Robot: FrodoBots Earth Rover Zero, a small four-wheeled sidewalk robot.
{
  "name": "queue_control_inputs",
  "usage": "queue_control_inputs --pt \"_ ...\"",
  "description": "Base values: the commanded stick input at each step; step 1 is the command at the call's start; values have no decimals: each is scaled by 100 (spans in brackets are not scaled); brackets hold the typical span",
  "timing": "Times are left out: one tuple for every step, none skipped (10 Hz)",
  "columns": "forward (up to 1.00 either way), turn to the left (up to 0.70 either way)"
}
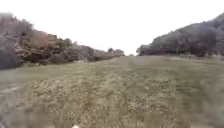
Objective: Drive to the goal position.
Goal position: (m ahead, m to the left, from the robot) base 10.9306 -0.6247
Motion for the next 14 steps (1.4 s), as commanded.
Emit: queue_control_inputs --pt "85 -26" --pt "85 -33" --pt "85 -33" --pt "85 -33" --pt "85 -32" --pt "85 -22" --pt "85 -14" --pt "85 -6" --pt "85 1" --pt "85 1" --pt "85 1" --pt "85 1" --pt "85 1" --pt "85 1"
